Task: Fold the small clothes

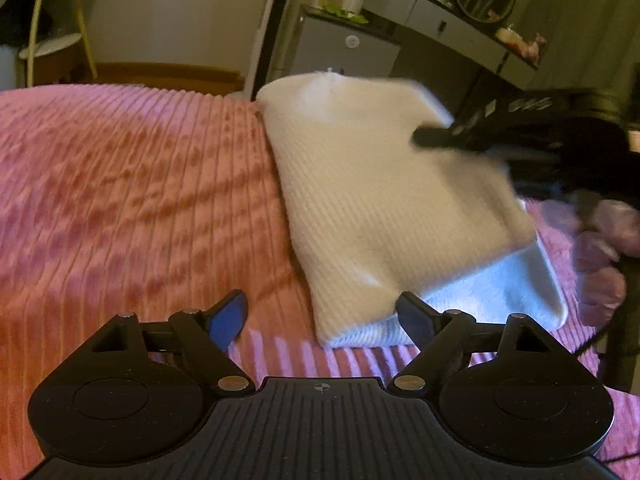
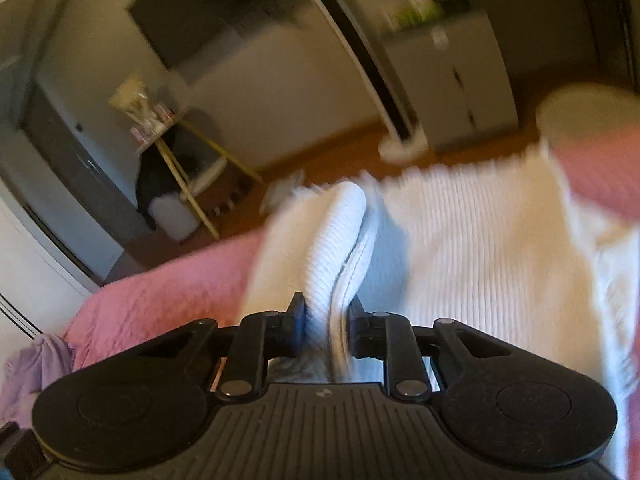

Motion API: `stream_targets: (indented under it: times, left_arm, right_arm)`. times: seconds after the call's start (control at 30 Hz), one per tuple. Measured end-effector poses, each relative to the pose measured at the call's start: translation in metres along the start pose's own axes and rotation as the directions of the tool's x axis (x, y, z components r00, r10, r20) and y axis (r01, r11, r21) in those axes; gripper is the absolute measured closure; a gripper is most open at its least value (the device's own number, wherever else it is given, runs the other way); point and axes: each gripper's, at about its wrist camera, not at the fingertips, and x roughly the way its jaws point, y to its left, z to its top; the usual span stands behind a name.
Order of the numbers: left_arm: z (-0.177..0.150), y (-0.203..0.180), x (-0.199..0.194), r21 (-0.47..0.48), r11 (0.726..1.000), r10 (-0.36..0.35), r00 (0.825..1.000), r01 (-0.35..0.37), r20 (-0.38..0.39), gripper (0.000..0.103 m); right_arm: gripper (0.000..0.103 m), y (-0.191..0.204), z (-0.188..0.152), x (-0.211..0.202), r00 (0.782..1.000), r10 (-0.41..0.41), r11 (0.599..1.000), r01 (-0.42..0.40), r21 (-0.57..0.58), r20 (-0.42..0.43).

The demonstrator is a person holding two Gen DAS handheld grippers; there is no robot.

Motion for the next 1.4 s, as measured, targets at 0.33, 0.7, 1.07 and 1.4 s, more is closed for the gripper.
stream_targets:
  times: [0.33, 0.7, 1.07, 1.4]
  left_arm:
    - [-0.002, -0.013, 0.009, 0.020, 1.000, -0.005, 1.000, 0.005, -0.028, 0.014]
    - [0.005, -0.018, 0.003, -0.007, 1.000, -0.017, 0.998, 0.017, -0.054, 0.014]
    - [0.012, -0.028, -0.003, 0.007, 1.000, 0.016, 0.997, -0.015, -0.077, 0.014]
    - [0.019, -0.039, 0.000, 0.030, 1.000, 0.007, 0.997, -0.005, -0.071, 0.014]
  right_arm:
    - [0.080, -0.045, -0.027, -0.037, 0.966, -0.244, 0.966, 0.250, -0.071, 0.082]
    - [0.045, -0.105, -0.026, -0.022, 1.000, -0.005, 0.963, 0.000, 0.271, 0.018]
    - [0.081, -0.037, -0.003, -0.058, 0.954, -0.197, 0.961, 0.234, -0.148, 0.227]
    - [0.081, -0.055, -0.022, -0.053, 0.911, -0.341, 0.904, 0.386, -0.186, 0.233]
